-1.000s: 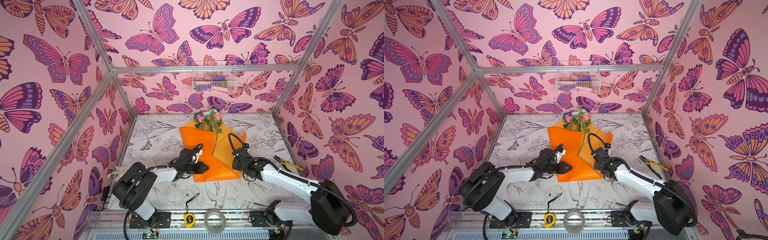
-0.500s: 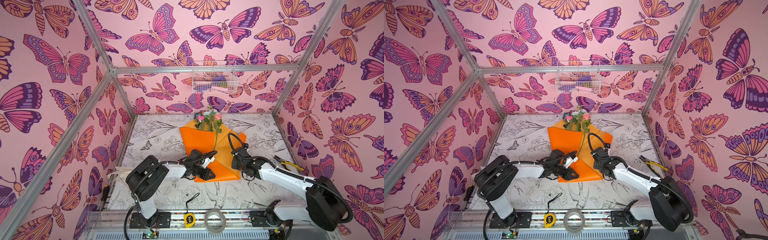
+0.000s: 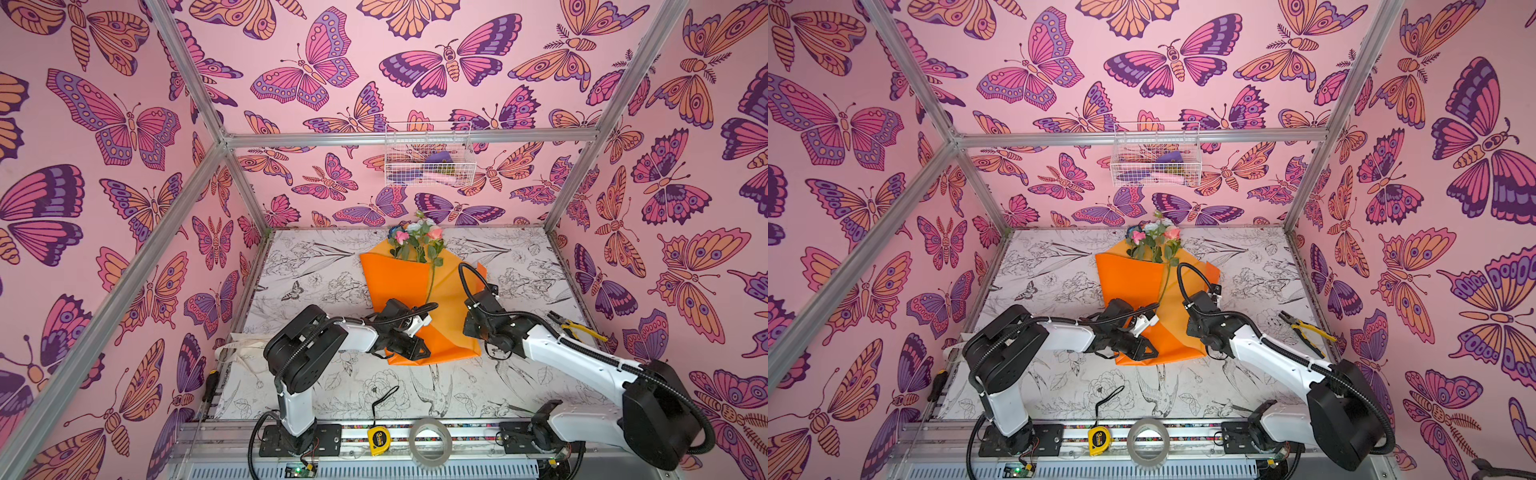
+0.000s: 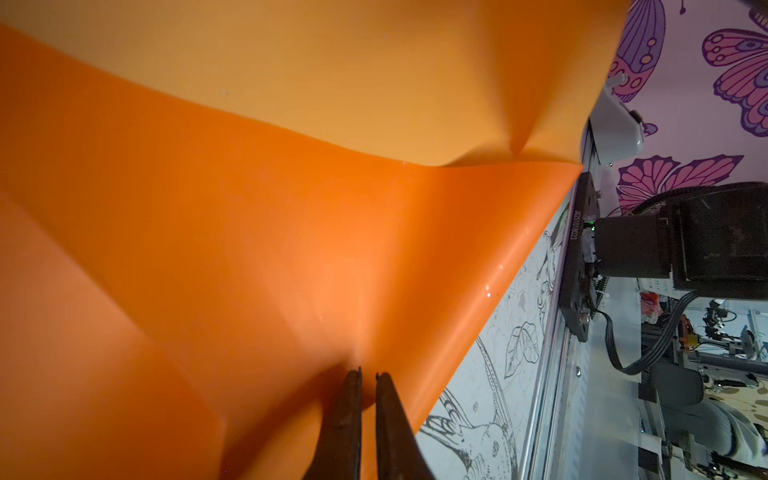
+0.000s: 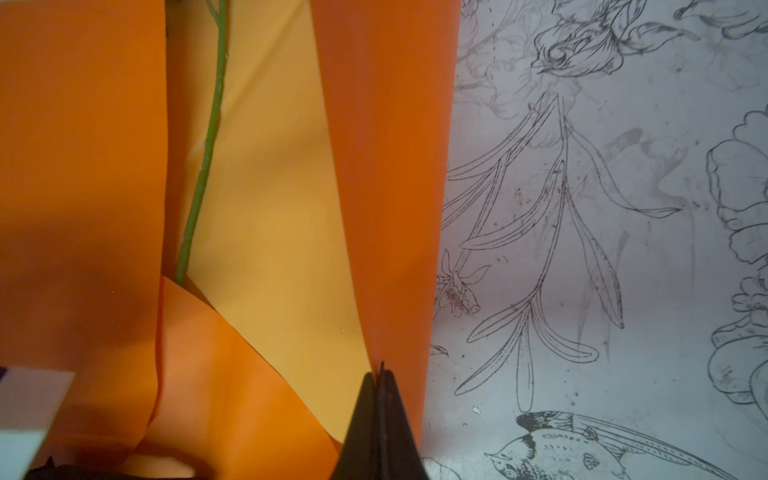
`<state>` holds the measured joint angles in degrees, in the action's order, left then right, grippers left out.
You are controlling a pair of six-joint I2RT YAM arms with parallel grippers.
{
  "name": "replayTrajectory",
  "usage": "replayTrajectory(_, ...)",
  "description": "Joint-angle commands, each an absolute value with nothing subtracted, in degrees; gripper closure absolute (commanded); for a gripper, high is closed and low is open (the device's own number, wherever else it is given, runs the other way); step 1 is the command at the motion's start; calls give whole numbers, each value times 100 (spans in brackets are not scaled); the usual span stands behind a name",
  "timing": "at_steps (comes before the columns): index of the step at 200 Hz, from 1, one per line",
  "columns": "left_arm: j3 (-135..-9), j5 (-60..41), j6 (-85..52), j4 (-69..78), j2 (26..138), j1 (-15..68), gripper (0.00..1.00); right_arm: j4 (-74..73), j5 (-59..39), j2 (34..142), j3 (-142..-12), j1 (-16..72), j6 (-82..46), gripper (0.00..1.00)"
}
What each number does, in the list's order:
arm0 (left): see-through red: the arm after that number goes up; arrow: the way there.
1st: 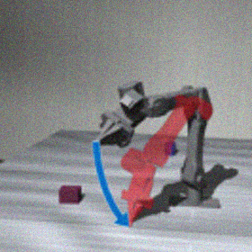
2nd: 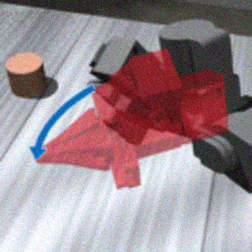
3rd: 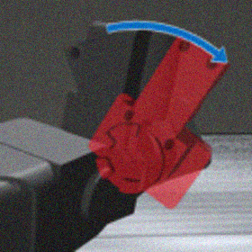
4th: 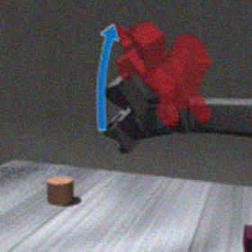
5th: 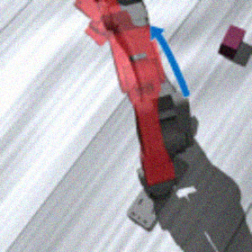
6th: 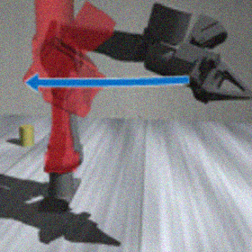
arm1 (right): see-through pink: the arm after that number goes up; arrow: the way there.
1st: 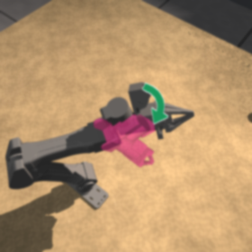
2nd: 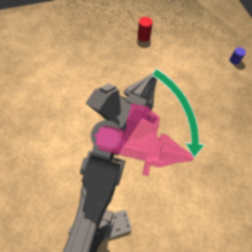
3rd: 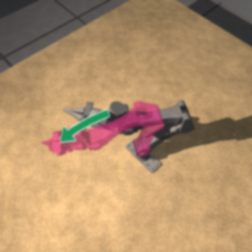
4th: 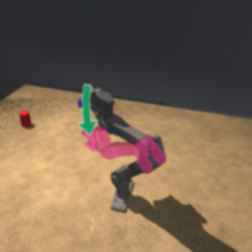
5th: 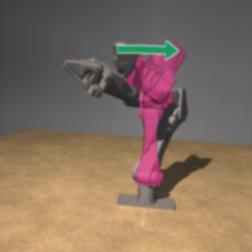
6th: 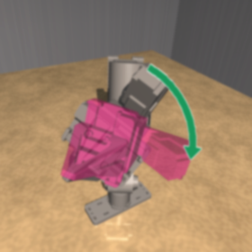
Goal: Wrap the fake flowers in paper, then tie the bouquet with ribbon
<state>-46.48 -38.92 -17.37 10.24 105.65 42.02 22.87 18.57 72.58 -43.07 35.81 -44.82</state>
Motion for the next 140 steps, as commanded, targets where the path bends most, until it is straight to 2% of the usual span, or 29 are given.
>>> replayTrajectory(1, -4597, -3799, -1618, 800, 10713, 4252, 90, 2531, 1847, 7077, -4614, 3558, -4439, 100)
replayTrajectory(61, -4649, -3858, -1651, 799, 10769, 4329, 87, 1935, 799, 7309, -5126, 3577, -4175, 100)
replayTrajectory(140, -4614, -3771, -1735, 805, 10691, 4401, 87, 1177, 43, 8572, -6006, 3960, -3983, 100)
